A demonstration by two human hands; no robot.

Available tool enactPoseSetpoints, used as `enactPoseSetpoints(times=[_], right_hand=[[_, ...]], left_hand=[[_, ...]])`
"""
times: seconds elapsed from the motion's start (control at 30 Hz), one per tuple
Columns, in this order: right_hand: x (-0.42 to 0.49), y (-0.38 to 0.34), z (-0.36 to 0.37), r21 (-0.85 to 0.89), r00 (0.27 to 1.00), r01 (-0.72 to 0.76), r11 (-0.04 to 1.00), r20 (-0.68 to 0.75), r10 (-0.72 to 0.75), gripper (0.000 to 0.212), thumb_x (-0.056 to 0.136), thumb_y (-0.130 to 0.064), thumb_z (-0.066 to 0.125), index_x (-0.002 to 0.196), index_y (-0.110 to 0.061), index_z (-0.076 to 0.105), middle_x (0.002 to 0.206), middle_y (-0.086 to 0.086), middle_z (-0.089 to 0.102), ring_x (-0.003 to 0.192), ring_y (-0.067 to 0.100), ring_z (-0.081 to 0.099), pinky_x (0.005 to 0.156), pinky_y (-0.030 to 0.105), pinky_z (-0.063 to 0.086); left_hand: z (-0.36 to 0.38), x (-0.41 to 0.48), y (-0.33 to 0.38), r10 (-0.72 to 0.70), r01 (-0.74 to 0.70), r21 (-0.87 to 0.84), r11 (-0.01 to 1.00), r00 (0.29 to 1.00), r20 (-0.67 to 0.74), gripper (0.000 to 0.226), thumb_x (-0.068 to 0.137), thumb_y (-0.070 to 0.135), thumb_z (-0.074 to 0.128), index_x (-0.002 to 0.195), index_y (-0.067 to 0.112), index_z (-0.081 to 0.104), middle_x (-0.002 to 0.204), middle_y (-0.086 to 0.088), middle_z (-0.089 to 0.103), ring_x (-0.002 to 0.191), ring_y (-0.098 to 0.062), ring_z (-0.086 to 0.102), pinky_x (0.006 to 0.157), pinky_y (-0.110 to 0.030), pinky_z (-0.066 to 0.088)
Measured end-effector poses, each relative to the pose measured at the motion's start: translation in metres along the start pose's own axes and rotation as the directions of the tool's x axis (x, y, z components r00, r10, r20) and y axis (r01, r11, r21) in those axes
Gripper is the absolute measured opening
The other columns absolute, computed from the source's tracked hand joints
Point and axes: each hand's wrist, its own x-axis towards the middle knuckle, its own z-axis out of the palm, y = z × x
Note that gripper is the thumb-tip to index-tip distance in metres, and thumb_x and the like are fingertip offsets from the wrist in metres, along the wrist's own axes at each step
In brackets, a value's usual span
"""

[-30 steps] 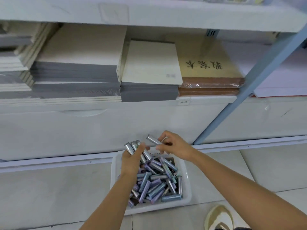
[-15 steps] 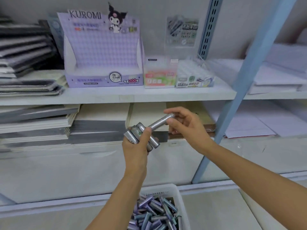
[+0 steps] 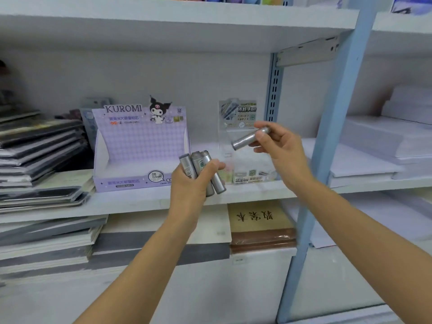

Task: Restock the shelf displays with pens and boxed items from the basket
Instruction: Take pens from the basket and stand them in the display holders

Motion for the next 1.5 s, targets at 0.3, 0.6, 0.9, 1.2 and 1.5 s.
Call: enactPoseSetpoints(times=[0.3, 0.6, 0.9, 1.2, 1.5], right_hand=[[0.02, 0.042, -0.028, -0.301, 0.981, -0.081, 0.95, 0.143, 0.129, 0.017, 0.095, -0.008, 0.058, 0.108, -0.016, 0.065, 0.101, 0.008, 0.065, 0.086, 0.02, 0.071, 0.08, 0.028, 0.059], [0.06, 0.016, -0.03, -0.255, 0.965, -0.078, 0.964, 0.224, 0.137, 0.027, 0.093, 0.001, 0.055, 0.118, -0.006, 0.049, 0.105, 0.009, 0.068, 0.091, 0.016, 0.069, 0.079, 0.027, 0.058], [0.117, 0.056, 0.009, -0.384, 0.978, -0.077, 0.92, 0.15, 0.144, 0.022, 0.083, 0.007, 0.066, 0.097, -0.008, 0.058, 0.091, 0.004, 0.057, 0.091, 0.026, 0.06, 0.081, 0.037, 0.059], [0.127, 0.088, 0.025, -0.514, 0.949, 0.114, 0.85, 0.309, 0.059, 0.019, 0.084, 0.0, 0.07, 0.1, -0.004, 0.061, 0.096, 0.006, 0.063, 0.095, 0.026, 0.063, 0.09, 0.044, 0.052], [0.133, 0.091, 0.022, -0.593, 0.924, 0.209, 0.777, 0.379, 0.041, 0.037, 0.084, -0.009, 0.072, 0.116, -0.01, 0.053, 0.107, 0.0, 0.061, 0.093, 0.019, 0.063, 0.084, 0.035, 0.055]], left_hand=[[0.014, 0.033, 0.013, 0.008, -0.008, 0.002, 1.0, 0.999, 0.047, 0.009, 0.088, 0.031, 0.068, 0.092, 0.024, 0.063, 0.08, 0.007, 0.076, 0.057, -0.002, 0.067, 0.043, -0.011, 0.043], [0.017, 0.052, 0.015, -0.024, 0.024, -0.003, 1.0, 0.999, 0.035, 0.013, 0.086, 0.032, 0.069, 0.091, 0.021, 0.063, 0.081, 0.003, 0.076, 0.063, -0.014, 0.072, 0.04, -0.014, 0.043], [0.01, 0.067, 0.013, -0.059, 0.057, 0.033, 0.998, 0.996, 0.071, 0.018, 0.087, 0.032, 0.068, 0.099, 0.021, 0.062, 0.085, 0.002, 0.077, 0.063, -0.015, 0.072, 0.041, -0.016, 0.043], [0.004, 0.083, 0.01, -0.085, 0.081, 0.053, 0.995, 0.993, 0.086, 0.036, 0.074, 0.044, 0.07, 0.1, 0.02, 0.062, 0.086, -0.001, 0.077, 0.067, -0.019, 0.073, 0.045, -0.019, 0.048], [0.006, 0.095, 0.002, -0.094, 0.089, 0.064, 0.994, 0.993, 0.078, 0.045, 0.071, 0.045, 0.071, 0.104, 0.017, 0.063, 0.086, -0.002, 0.077, 0.071, -0.021, 0.074, 0.07, -0.039, 0.056]])
